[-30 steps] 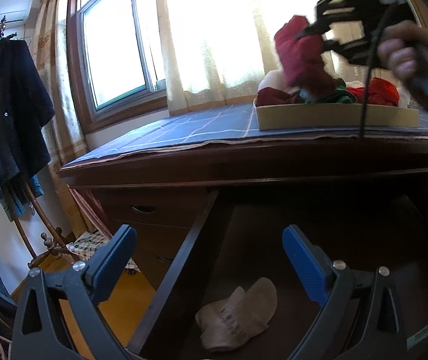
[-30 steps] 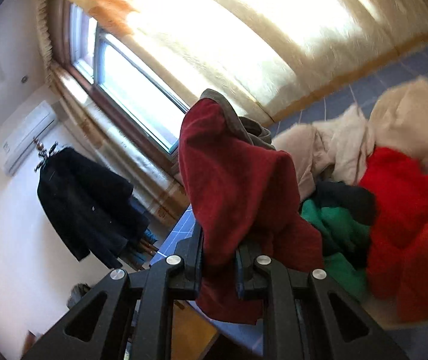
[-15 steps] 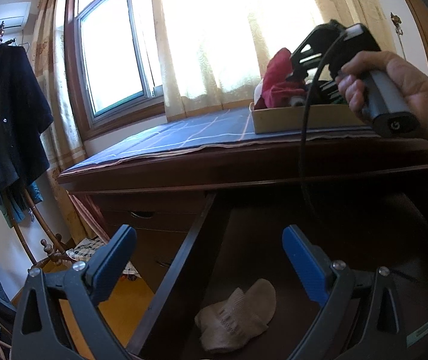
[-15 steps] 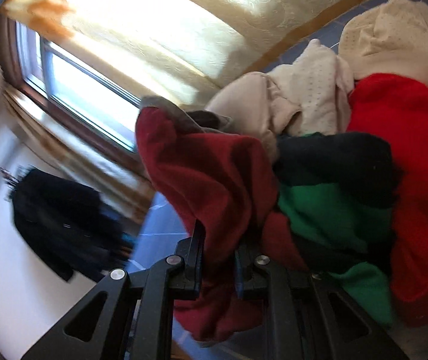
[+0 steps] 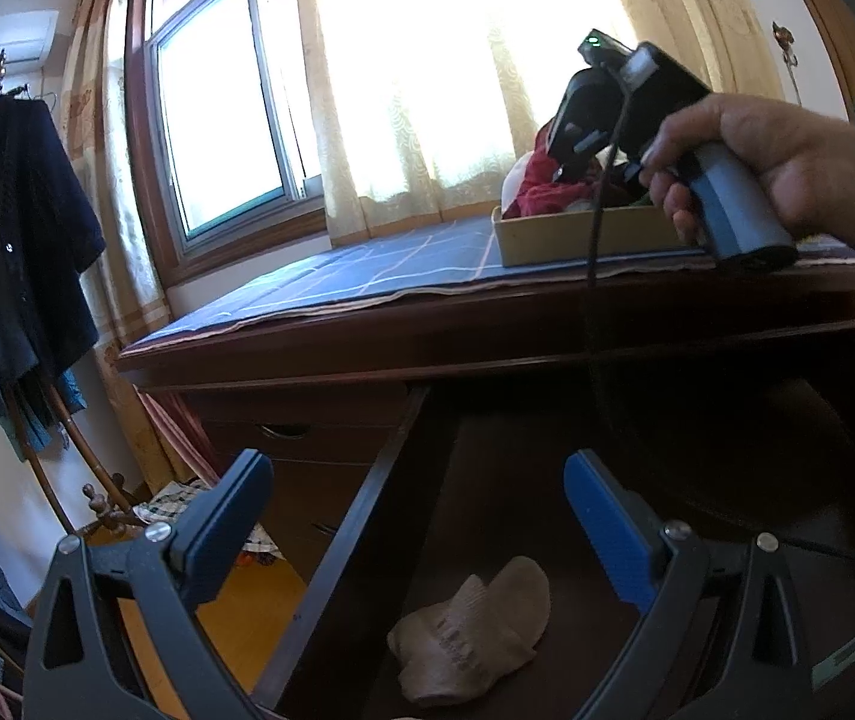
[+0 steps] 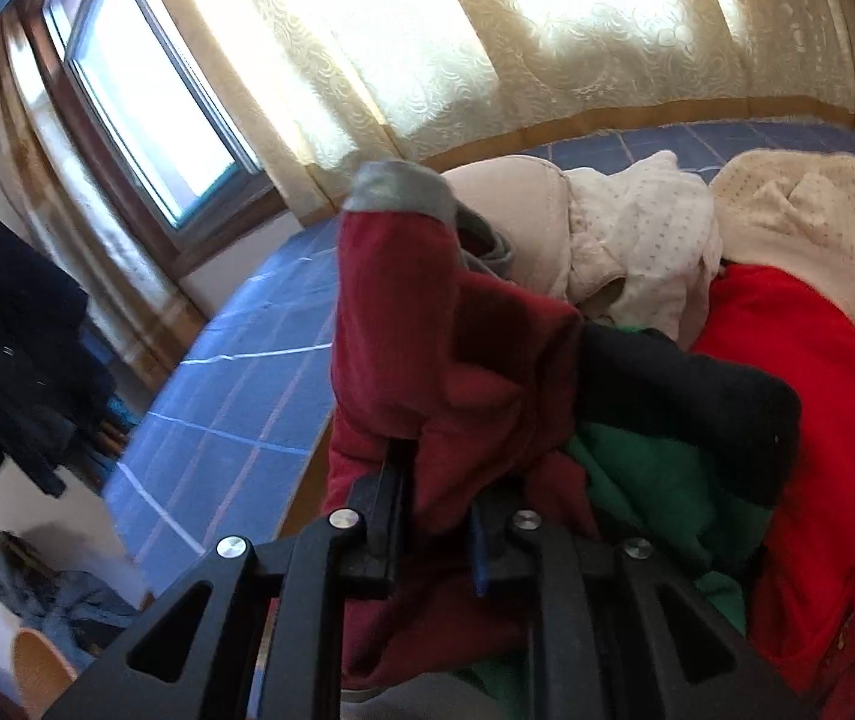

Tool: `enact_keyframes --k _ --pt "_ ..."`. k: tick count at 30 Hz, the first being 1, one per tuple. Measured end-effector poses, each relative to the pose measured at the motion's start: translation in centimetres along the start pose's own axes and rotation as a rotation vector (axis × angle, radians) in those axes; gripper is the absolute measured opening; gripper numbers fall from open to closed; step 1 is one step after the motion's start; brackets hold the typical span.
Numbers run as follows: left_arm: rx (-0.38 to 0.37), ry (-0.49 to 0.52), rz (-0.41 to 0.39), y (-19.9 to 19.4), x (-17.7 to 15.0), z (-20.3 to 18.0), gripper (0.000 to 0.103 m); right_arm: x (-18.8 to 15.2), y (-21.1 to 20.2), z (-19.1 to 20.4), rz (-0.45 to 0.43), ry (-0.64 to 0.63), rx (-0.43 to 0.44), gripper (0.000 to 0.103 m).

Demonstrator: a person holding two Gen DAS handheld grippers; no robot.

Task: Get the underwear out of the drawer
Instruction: 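Lower the red underwear into the tray and open the right gripper, then move the right gripper into the drawer toward the beige sock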

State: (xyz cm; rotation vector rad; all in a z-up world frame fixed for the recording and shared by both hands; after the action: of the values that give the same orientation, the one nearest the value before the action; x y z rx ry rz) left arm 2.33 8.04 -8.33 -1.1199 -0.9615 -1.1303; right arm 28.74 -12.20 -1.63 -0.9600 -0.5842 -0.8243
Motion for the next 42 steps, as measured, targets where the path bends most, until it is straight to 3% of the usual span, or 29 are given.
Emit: enact_keyframes --k 5,9,11,18,30,42 --pt "-0.001 -0.007 -0.001 0.0 0.0 0.0 0.1 0.1 -2.5 -0.9 -0.011 0.137 0.115 0.034" --pt "0.006 0.012 -0.005 0.0 -0.1 -0.3 0.1 0.1 -5.1 -0.9 -0.067 0.122 0.13 0.057" --pt "0.009 0.016 -0.004 0.0 -0.1 -0.4 0.1 -0.1 -6.4 -1.1 -0.099 0.125 0.119 0.063" --pt "0.004 0.009 -0.011 -0.1 -0.1 -0.4 0.1 -2.8 -11.2 -1.9 -0.12 0.081 0.144 0.063" --pt "0.011 0.032 -0.038 -0.5 -0.1 -0.6 0.1 -9.7 -17.3 -0.6 -0.05 -0.158 0.165 0.063" --pt "0.024 -0.025 -0.023 -0.7 0.0 0.6 0.1 -14.7 -18.0 -2.1 0.151 -0.185 0.16 0.063"
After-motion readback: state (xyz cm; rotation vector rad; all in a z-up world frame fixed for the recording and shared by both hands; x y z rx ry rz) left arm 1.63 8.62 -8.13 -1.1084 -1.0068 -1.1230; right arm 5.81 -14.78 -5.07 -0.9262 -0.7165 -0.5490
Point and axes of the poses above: each gripper's, at about its wrist camera, not at the fingertips, and y roughly the way its jaws point, z to its left, x to its top, the point moved 4 cm from there along y, roughly the way its jaws point, and after that the axes turned 12 degrees about -z, right-handed, at the moved point
